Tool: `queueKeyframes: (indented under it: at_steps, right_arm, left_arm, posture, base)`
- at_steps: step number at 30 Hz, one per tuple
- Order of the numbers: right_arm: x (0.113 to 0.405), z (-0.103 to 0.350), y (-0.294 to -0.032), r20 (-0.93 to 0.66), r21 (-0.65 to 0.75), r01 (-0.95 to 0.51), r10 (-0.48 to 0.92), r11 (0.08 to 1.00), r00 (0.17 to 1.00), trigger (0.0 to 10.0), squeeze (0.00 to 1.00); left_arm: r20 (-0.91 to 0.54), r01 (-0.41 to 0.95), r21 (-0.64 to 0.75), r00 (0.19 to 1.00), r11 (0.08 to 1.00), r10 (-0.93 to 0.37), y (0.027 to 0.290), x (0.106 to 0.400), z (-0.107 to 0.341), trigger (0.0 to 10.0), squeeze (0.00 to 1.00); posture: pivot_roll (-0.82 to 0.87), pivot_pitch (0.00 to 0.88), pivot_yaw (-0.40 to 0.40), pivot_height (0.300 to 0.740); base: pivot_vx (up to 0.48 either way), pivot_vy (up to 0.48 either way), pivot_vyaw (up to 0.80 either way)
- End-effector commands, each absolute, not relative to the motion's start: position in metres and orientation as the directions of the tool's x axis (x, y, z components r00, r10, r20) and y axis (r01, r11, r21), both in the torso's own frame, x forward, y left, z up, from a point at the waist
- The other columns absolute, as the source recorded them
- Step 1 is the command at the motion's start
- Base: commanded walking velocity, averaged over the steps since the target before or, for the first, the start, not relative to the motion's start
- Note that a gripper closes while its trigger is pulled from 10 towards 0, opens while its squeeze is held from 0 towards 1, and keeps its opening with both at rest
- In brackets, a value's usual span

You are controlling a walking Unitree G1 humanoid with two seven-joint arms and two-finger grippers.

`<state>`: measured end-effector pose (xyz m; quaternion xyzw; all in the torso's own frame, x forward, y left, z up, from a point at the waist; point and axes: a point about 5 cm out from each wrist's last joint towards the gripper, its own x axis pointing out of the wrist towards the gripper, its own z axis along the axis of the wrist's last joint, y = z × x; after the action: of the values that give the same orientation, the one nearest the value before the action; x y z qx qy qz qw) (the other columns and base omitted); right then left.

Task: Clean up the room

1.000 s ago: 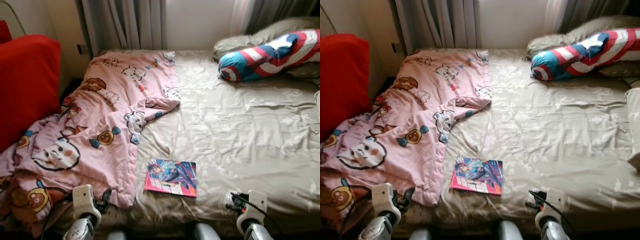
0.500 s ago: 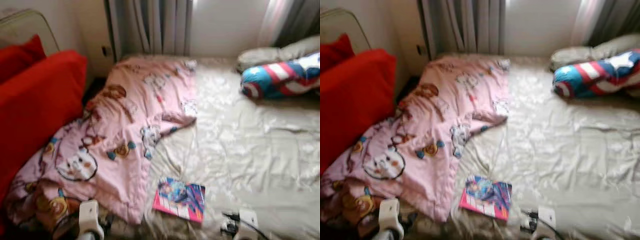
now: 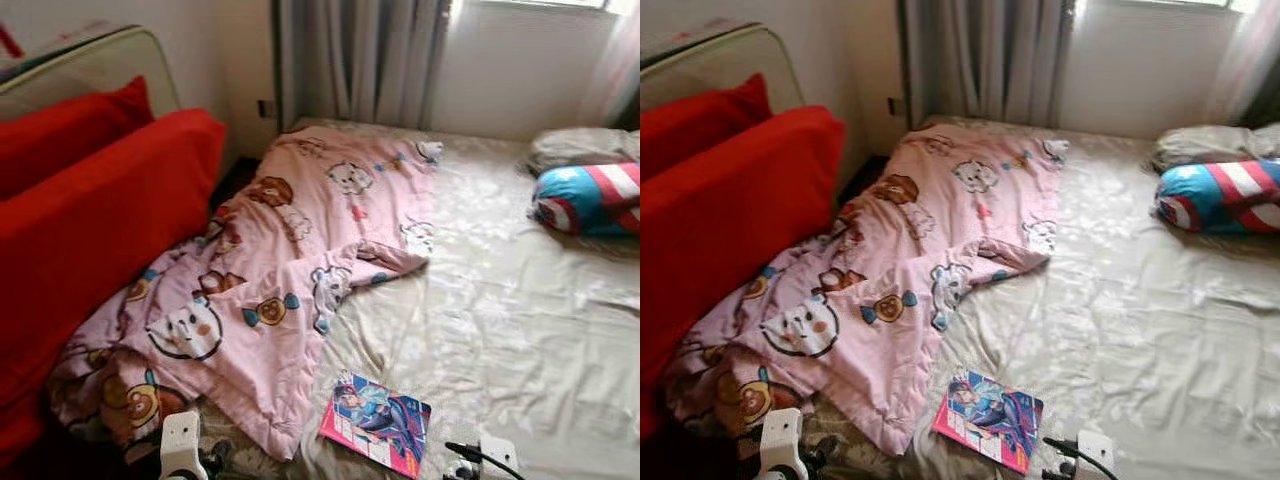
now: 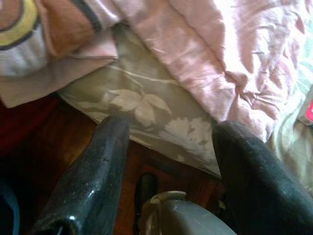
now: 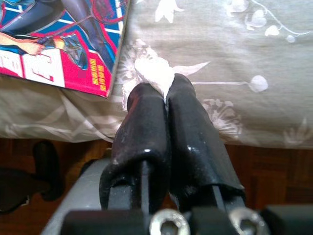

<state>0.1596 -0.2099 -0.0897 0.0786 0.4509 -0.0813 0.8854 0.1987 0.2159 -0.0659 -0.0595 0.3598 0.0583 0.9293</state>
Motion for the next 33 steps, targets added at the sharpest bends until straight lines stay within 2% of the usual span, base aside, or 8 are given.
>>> queueKeyframes:
  at_steps: [1,8,33]
  right_arm:
    - [0.153,-0.092,-0.214,-0.829,0.052,0.234,-0.089,0.971,0.553,10.0,0.00]
    - [0.153,-0.092,-0.217,-0.830,0.033,0.221,-0.097,0.975,0.550,10.0,0.00]
    - [0.158,-0.092,-0.208,-0.829,0.039,0.201,-0.081,0.979,0.553,10.0,0.00]
  left_arm:
    - [-0.682,-0.163,-0.061,0.727,0.985,0.078,0.219,0.198,-0.066,10.0,0.00]
    - [-0.686,-0.175,-0.056,0.722,0.983,0.089,0.220,0.197,-0.067,10.0,0.00]
    - [-0.691,-0.183,-0.060,0.717,0.981,0.091,0.217,0.194,-0.069,10.0,0.00]
  posture:
    - [0.07,0.000,-0.024,0.740]
    - [0.08,0.000,-0.029,0.740]
    - [0.09,0.000,-0.034,0.740]
  base:
    - [0.000,0.000,0.00]
    - [0.000,0.000,0.14]
    - [0.000,0.000,0.80]
